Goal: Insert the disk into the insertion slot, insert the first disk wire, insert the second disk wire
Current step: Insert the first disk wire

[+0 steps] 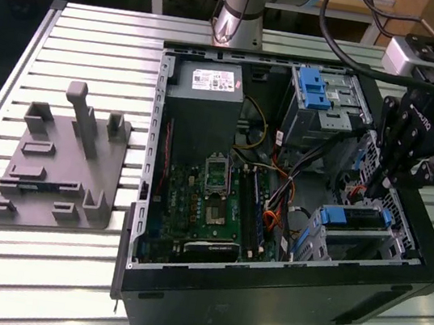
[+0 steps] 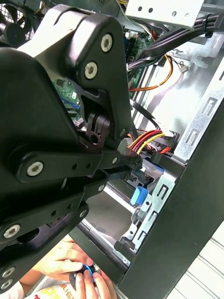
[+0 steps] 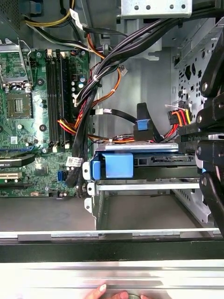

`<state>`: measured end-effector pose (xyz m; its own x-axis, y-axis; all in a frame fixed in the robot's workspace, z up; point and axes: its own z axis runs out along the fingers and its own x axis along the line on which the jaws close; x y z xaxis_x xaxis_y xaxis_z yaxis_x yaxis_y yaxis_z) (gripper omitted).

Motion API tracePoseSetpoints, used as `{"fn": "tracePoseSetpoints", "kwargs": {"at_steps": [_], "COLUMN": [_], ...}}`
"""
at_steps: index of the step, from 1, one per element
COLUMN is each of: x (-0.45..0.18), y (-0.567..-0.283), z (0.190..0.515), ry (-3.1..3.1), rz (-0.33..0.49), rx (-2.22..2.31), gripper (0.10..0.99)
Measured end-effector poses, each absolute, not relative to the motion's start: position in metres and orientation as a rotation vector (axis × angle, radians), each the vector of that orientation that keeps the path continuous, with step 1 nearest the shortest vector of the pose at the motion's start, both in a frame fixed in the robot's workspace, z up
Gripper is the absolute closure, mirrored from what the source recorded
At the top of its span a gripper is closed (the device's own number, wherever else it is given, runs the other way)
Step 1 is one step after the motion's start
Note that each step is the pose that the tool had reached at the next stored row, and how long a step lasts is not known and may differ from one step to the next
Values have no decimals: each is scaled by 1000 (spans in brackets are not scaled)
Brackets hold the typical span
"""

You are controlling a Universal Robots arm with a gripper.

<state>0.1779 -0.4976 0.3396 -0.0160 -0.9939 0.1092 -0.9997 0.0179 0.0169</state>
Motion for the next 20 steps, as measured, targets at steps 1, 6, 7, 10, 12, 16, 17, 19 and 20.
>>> {"fn": "tracePoseSetpoints", "kwargs": {"at_steps": [1, 6, 7, 10, 12, 16, 17, 19, 20], "x": [178, 176, 176, 174, 174, 173, 173, 173, 173], "y": [-498, -499, -499, -499, -499, -500, -501, -503, -505], "z": [340, 340, 340, 341, 341, 341, 341, 341, 341], "ry": [-2175, -2175, -2175, -2175, -2175, -2178, -2183, -2193, -2195], "rz": [99, 98, 98, 98, 98, 93, 82, 61, 57], "rx": [2138, 2139, 2139, 2139, 2139, 2141, 2147, 2157, 2159], "gripper": [922, 922, 922, 922, 922, 922, 922, 922, 922]}}
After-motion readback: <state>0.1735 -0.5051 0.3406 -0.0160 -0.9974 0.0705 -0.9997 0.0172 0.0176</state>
